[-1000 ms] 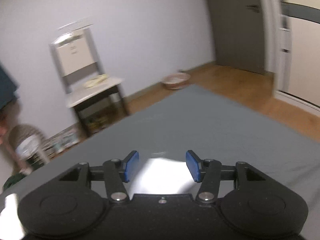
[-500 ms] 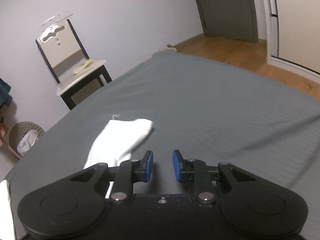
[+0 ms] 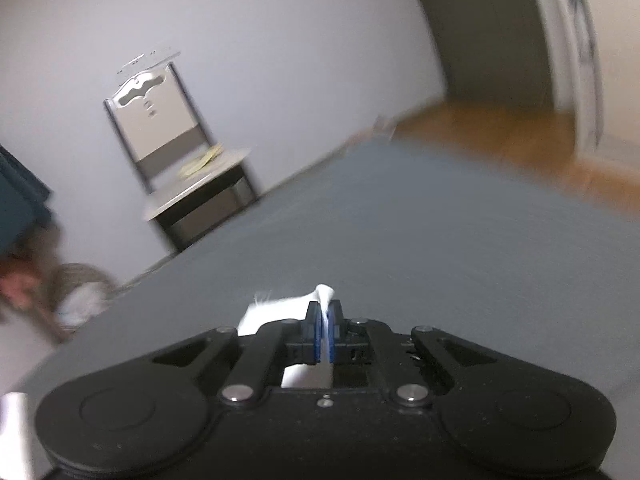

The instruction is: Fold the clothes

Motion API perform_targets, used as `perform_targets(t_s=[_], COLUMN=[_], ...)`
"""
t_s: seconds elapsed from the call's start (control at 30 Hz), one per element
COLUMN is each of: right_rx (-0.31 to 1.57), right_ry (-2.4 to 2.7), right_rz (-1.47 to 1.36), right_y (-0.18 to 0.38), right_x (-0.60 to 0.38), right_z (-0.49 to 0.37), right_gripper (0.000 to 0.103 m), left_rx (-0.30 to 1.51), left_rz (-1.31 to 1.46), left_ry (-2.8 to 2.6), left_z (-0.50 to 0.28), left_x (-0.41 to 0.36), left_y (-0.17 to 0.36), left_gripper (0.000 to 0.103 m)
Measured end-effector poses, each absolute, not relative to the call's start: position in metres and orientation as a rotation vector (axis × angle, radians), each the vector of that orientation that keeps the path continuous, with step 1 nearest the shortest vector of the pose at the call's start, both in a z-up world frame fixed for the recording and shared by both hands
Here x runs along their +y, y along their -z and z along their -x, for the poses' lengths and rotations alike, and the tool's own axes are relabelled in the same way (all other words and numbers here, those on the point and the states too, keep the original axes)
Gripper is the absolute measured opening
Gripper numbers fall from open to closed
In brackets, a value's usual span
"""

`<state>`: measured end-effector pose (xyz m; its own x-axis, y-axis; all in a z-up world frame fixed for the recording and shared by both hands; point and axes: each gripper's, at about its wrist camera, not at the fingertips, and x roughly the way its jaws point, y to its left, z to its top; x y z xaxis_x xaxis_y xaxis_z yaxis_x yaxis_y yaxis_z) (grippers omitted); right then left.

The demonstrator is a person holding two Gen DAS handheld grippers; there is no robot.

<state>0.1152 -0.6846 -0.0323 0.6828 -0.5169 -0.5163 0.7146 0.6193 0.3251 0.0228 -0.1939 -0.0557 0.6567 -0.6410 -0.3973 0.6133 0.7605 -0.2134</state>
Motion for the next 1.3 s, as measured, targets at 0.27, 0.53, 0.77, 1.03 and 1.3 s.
perform_targets(t_s=[0.27,0.53,0.77,1.03,1.3], right_rx=[0.574,0.649,0.857,0.867,0.855], right_ry=[0.891,0.588,0.260,0.000,-0.348], right_rz=[-0.634,-0.639,-0.288,-0.416,-0.200], right_y=[0.032,-0.018,-0.099,-0.089,-0.053], right_x=[-0.695,-0.638,-0.485,-0.354,-0.262], right_z=[-0.100,-0.045,0.004,0.061,0.050], right_gripper=[0.069,0.067,0.070,0.075,0.074], left_rx=[0.429,0.376,0.342,0.511,0.882], left_rz=[-0.005,0.077,0.162,0.309,0.254], left_ry=[0.764,0.710,0.480,0.172,0.206], left_z=[-0.009,-0.016,-0.023,-0.025,0.010], left_x=[-0.200,-0.187,-0.143,-0.043,0.003], left_y=[0.052,0.043,0.012,-0.028,-0.026], left_gripper=[0.098,0.098,0.098,0.098,0.098])
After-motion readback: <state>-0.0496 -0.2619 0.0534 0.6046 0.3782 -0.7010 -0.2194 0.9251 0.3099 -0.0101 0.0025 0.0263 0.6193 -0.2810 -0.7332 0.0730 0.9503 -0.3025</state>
